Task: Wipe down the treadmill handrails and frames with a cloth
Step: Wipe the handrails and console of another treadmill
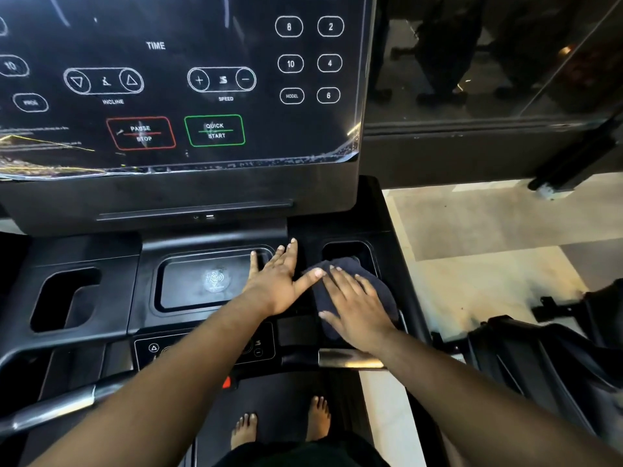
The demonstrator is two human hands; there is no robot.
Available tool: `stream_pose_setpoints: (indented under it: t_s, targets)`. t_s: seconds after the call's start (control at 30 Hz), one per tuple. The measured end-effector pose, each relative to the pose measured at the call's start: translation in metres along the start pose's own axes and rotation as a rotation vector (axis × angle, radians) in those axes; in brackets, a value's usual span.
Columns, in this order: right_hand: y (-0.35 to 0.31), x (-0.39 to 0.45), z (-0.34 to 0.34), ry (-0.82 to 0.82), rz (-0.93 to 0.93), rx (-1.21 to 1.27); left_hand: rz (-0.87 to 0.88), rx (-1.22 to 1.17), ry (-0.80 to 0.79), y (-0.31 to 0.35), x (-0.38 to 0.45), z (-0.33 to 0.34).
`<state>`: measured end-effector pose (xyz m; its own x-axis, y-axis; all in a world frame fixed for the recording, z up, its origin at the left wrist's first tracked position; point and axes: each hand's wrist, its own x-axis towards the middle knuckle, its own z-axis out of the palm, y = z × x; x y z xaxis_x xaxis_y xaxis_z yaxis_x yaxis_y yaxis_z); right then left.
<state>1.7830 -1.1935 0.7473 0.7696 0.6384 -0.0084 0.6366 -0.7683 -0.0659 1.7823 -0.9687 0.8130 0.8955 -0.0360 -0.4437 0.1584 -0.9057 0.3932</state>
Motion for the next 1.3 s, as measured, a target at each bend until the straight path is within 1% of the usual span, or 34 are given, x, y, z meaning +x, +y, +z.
stream_pose_setpoints:
  t_s: [0.07, 0.13, 0.17, 0.23, 0.3, 0.4, 0.47, 0.57, 0.67, 0.73, 0.8, 0.87, 0.93, 0.97, 1.0, 1.07, 1.1, 1.17, 1.23, 1.27, 1.3]
  targets:
    - [-0.011, 0.021, -0.006, -0.049, -0.022, 0.096, 0.008, -0.126, 0.036, -0.007, 0.004, 0.004]
    - [-0.014, 0.047, -0.012, -0.125, -0.06, 0.195, 0.028, -0.203, 0.068, -0.013, 0.008, 0.007]
    - [-0.011, 0.061, -0.017, -0.164, -0.06, 0.223, 0.038, -0.217, 0.085, -0.014, 0.008, 0.007]
    - [-0.002, 0.083, -0.024, -0.217, -0.022, 0.194, 0.056, -0.2, 0.115, -0.012, 0.006, 0.007]
    - [0.015, 0.1, -0.027, -0.223, 0.087, 0.11, 0.075, -0.123, 0.109, -0.009, 0.004, 0.006]
    - [0.05, 0.099, -0.028, -0.185, 0.345, 0.007, 0.102, 0.002, 0.064, -0.008, 0.001, 0.008]
    - [0.066, 0.081, -0.026, -0.205, 0.462, 0.024, 0.099, 0.056, 0.027, -0.008, 0.001, 0.008]
    - [0.072, 0.041, -0.025, -0.219, 0.536, 0.12, 0.081, 0.106, -0.022, -0.006, 0.003, 0.007]
    - [0.053, 0.002, -0.021, -0.214, 0.517, 0.177, 0.062, 0.136, -0.051, -0.004, 0.006, 0.009]
    - [0.032, -0.007, -0.016, -0.199, 0.466, 0.126, 0.05, 0.17, -0.066, -0.002, 0.008, 0.009]
    - [0.012, 0.005, -0.016, -0.181, 0.393, 0.059, 0.045, 0.201, -0.081, 0.0, 0.008, 0.01]
    - [0.005, 0.027, -0.02, -0.177, 0.257, -0.028, 0.044, 0.203, -0.086, 0.0, 0.008, 0.01]
    - [0.008, 0.044, -0.032, -0.245, 0.143, -0.056, 0.042, 0.169, -0.081, -0.001, 0.008, 0.01]
    - [0.012, 0.045, -0.032, -0.262, 0.134, -0.028, 0.044, 0.156, -0.084, -0.002, 0.007, 0.009]
    - [0.015, 0.042, -0.031, -0.243, 0.142, 0.004, 0.045, 0.148, -0.083, -0.002, 0.007, 0.009]
    - [0.014, 0.027, -0.027, -0.139, 0.156, -0.018, 0.044, 0.14, -0.076, -0.003, 0.007, 0.009]
    - [0.009, 0.021, -0.023, -0.095, 0.189, -0.04, 0.045, 0.134, -0.077, -0.003, 0.007, 0.009]
    - [-0.011, 0.021, -0.016, -0.004, 0.318, -0.054, 0.048, 0.11, -0.074, -0.004, 0.007, 0.009]
    - [-0.028, 0.039, -0.015, 0.0, 0.452, -0.008, 0.049, 0.057, -0.068, -0.005, 0.008, 0.009]
    - [-0.031, 0.047, -0.014, -0.008, 0.48, 0.017, 0.051, 0.032, -0.06, -0.005, 0.007, 0.009]
    - [-0.029, 0.048, -0.012, -0.003, 0.466, 0.037, 0.056, 0.02, -0.056, -0.005, 0.007, 0.01]
